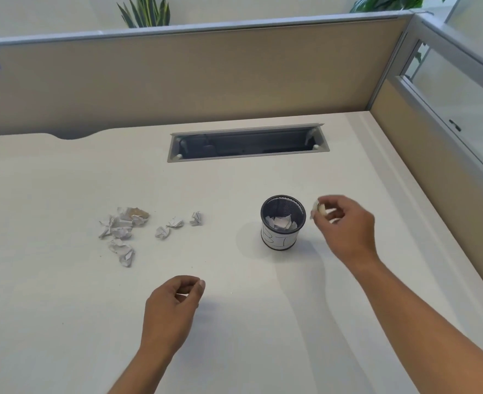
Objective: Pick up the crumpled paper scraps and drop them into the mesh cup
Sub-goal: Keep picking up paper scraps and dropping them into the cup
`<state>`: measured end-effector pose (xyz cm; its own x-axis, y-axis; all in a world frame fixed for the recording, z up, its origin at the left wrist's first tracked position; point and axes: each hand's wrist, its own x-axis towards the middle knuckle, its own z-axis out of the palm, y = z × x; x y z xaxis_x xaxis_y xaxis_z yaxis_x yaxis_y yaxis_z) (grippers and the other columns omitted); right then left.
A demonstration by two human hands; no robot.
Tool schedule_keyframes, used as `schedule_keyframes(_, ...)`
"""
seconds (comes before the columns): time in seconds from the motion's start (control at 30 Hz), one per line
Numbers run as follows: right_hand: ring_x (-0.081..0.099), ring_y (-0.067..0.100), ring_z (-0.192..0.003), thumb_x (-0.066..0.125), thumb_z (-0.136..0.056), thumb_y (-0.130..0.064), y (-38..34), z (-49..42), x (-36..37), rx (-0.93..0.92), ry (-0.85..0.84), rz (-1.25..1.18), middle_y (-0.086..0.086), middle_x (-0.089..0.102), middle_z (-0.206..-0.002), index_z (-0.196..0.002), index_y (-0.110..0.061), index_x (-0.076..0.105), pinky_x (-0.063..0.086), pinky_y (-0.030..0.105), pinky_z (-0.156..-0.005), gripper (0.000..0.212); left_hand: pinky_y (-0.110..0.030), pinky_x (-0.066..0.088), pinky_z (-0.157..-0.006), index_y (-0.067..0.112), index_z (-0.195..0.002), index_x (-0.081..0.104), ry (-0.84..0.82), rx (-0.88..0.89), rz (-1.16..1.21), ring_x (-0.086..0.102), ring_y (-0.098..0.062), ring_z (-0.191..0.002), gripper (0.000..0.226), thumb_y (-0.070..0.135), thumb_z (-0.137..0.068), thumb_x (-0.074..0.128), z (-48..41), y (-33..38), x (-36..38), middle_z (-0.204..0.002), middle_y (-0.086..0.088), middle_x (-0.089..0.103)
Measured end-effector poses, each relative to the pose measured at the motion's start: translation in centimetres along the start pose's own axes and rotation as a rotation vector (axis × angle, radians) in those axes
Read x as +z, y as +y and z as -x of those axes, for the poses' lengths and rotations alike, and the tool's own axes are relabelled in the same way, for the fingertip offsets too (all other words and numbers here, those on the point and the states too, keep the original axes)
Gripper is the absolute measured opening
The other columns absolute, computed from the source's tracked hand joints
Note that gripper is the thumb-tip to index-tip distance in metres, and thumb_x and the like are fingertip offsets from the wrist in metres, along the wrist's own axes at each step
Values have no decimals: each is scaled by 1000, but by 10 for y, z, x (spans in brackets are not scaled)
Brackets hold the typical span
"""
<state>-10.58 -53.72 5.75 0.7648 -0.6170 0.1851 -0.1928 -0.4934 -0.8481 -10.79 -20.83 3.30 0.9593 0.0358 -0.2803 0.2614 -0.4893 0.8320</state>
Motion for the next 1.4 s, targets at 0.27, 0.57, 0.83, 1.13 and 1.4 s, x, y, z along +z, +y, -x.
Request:
schedule_keyframes(0.27,67,4,-74,73,-74,-35,-45,-11,1,-92,-171,-77,-15,73,-87,-78,-31,72,47,13,-58,5,-23,46,-60,30,-80,72,-15,19,21,68,-8,-64,5,33,-85,72,-2,10,8,-74,15,71)
schedule_keyframes(0.57,63,0,-66,71,-82,-23,-38,11,7,-57,-68,-48,-17,72,-76,-71,-30,70,43,6,-55,13,-27,48,-63,32,-80,72,16,-11,21,70,-15,-72,5,34,-85,73,-3,-11,-8,-77,10,73)
schedule_keyframes(0.83,65,2,-66,74,-82,-20,-50,61,27,-71,-134,-113,-21,71,-79,-74,-31,70,44,7,-56,15,-21,47,-58,33,-82,71,84,-10,6,65,-9,-64,3,34,-84,72,-13,-24,-28,-78,13,72)
schedule_keyframes(1.13,64,5,-65,78,-79,-9,-57,134,89,-51,-441,-5,-22,70,-80,-72,-30,71,43,9,-52,23,-24,41,-71,29,-103,63,335,2,-131,61,-8,-82,23,33,-82,72,-74,-43,-79,-94,14,64)
schedule_keyframes(1.4,64,6,-66,76,-81,-17,-91,157,137,-52,-546,45,-21,70,-83,-72,-34,70,46,13,-54,20,-28,40,-72,26,-121,50,291,-50,-171,55,-14,-87,59,49,-73,76,-125,-50,-97,-102,9,59)
